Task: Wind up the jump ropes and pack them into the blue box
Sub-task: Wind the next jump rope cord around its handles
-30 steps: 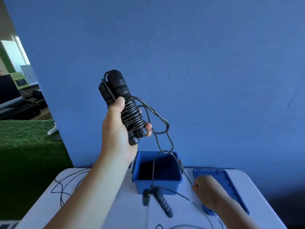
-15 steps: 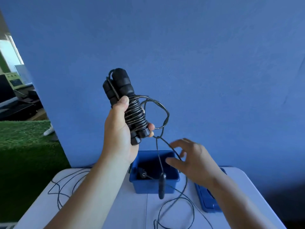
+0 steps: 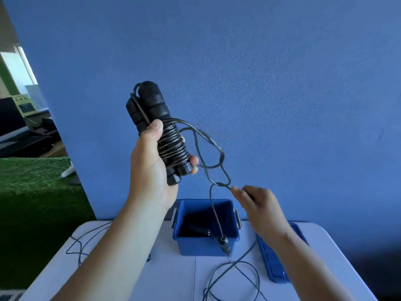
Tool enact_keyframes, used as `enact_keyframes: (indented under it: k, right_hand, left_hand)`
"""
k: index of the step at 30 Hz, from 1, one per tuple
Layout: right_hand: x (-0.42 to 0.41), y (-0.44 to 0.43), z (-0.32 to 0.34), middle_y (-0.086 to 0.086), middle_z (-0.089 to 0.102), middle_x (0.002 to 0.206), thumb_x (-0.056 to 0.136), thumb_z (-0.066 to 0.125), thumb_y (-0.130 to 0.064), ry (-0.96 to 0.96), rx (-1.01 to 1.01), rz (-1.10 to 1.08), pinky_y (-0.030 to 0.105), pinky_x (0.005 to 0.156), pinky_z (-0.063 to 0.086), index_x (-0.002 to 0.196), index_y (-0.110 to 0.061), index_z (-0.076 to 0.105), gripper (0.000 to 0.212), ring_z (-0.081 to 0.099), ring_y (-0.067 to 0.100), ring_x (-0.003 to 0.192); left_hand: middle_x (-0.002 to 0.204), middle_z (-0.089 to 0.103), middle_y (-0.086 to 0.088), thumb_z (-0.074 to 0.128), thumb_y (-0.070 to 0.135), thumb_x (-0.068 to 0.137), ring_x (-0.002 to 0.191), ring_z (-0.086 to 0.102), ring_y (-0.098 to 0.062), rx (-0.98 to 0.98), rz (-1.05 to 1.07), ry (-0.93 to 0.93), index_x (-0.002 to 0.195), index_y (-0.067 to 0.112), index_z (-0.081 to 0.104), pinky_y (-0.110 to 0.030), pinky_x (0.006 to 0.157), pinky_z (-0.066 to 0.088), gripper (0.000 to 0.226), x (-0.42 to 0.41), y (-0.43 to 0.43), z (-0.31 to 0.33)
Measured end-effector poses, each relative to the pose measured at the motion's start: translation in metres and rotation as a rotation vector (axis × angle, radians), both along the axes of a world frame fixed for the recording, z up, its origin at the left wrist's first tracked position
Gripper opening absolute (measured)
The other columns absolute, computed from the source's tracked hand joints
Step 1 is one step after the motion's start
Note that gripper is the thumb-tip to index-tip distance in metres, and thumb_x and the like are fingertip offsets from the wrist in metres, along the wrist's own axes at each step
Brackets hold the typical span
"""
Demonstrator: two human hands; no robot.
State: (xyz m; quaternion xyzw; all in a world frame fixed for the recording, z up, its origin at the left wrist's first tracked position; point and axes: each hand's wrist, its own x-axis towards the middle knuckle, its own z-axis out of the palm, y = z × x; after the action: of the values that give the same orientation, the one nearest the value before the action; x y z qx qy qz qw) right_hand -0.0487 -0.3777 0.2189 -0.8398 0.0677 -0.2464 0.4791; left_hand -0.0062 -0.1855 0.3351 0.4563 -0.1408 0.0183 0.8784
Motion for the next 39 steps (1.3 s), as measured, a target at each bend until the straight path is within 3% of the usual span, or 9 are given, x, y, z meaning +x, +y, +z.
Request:
enact_keyframes:
  k: [4, 6, 11, 17, 26, 32, 35, 37, 39]
  right_hand:
    - [-0.011, -0.027, -0.064, -0.002, 0.027, 0.049, 0.095, 0.061, -0.041, 0.183, -0.184, -0.155, 0.028, 0.046, 0.022, 0.061, -0.012, 0.030, 0.055, 0.023, 0.012, 0.049]
    - [-0.018, -0.043, -0.103, 0.001, 0.033, 0.046, 0.095, 0.062, -0.041, 0.336, -0.260, -0.219, 0.028, 0.046, 0.022, 0.057, -0.012, 0.034, 0.055, 0.036, 0.017, 0.048]
    - [-0.031, -0.065, -0.160, 0.002, 0.043, 0.051, 0.093, 0.059, -0.047, 0.626, -0.314, -0.248, 0.030, 0.048, 0.030, 0.057, -0.012, 0.045, 0.053, 0.051, 0.021, 0.061]
    - [-0.024, -0.056, -0.157, -0.001, 0.061, 0.080, 0.092, 0.051, -0.048, 0.805, -0.411, -0.210, 0.028, 0.052, 0.038, 0.074, -0.014, 0.056, 0.039, 0.063, 0.022, 0.080]
    - [-0.025, -0.054, -0.158, -0.002, 0.052, 0.063, 0.092, 0.053, -0.047, 0.908, -0.405, -0.058, 0.027, 0.051, 0.034, 0.062, -0.013, 0.044, 0.046, 0.052, 0.014, 0.063]
    - [-0.027, -0.055, -0.162, -0.007, 0.055, 0.071, 0.086, 0.056, -0.040, 1.064, -0.461, -0.022, 0.029, 0.069, 0.048, 0.064, -0.014, 0.046, 0.035, 0.066, 0.020, 0.087]
    - [-0.031, -0.057, -0.155, -0.005, 0.060, 0.091, 0.088, 0.052, -0.030, 1.116, -0.473, -0.046, 0.028, 0.076, 0.045, 0.081, -0.020, 0.056, 0.013, 0.063, 0.021, 0.097]
    - [-0.029, -0.061, -0.156, -0.001, 0.067, 0.111, 0.088, 0.049, -0.026, 1.120, -0.458, -0.080, 0.028, 0.080, 0.046, 0.105, -0.020, 0.065, 0.024, 0.065, 0.021, 0.108]
    - [-0.028, -0.065, -0.156, -0.001, 0.071, 0.105, 0.089, 0.046, -0.027, 1.115, -0.422, -0.118, 0.027, 0.079, 0.050, 0.102, -0.018, 0.066, 0.025, 0.069, 0.019, 0.101]
  left_hand:
    - [0.074, 0.058, -0.006, 0.046, 0.039, 0.103, 0.044, 0.056, -0.028, -0.004, 0.021, 0.014, 0.087, 0.015, 0.057, -0.031, 0.046, 0.046, 0.030, 0.003, 0.002, -0.002]
    - [0.076, 0.058, -0.006, 0.046, 0.040, 0.103, 0.045, 0.056, -0.028, -0.021, 0.031, 0.010, 0.091, 0.014, 0.055, -0.031, 0.046, 0.046, 0.030, 0.003, 0.002, -0.001]
    - [0.072, 0.060, -0.006, 0.047, 0.040, 0.101, 0.044, 0.056, -0.027, -0.032, 0.028, -0.027, 0.096, 0.011, 0.055, -0.031, 0.047, 0.046, 0.031, 0.006, 0.001, 0.007]
    - [0.073, 0.059, -0.006, 0.048, 0.039, 0.102, 0.045, 0.058, -0.029, -0.008, 0.014, -0.003, 0.097, 0.011, 0.057, -0.032, 0.047, 0.047, 0.030, 0.000, -0.009, -0.001]
    - [0.073, 0.059, -0.007, 0.048, 0.039, 0.102, 0.044, 0.057, -0.029, 0.004, -0.001, 0.023, 0.091, 0.013, 0.057, -0.032, 0.048, 0.046, 0.029, -0.003, -0.013, -0.008]
    - [0.074, 0.059, -0.007, 0.047, 0.038, 0.102, 0.044, 0.057, -0.029, 0.010, -0.001, 0.033, 0.090, 0.013, 0.061, -0.031, 0.049, 0.045, 0.031, -0.003, -0.011, -0.012]
    - [0.072, 0.060, -0.005, 0.047, 0.039, 0.102, 0.045, 0.056, -0.029, 0.022, -0.002, 0.060, 0.087, 0.014, 0.062, -0.031, 0.048, 0.046, 0.033, -0.005, -0.012, -0.015]
    - [0.071, 0.060, -0.006, 0.047, 0.038, 0.102, 0.045, 0.055, -0.028, 0.007, -0.006, 0.077, 0.080, 0.015, 0.064, -0.031, 0.047, 0.046, 0.036, -0.007, -0.014, -0.017]
    - [0.072, 0.061, -0.007, 0.047, 0.039, 0.102, 0.045, 0.055, -0.028, -0.011, -0.012, 0.082, 0.074, 0.017, 0.067, -0.031, 0.046, 0.046, 0.040, -0.009, -0.015, -0.018]
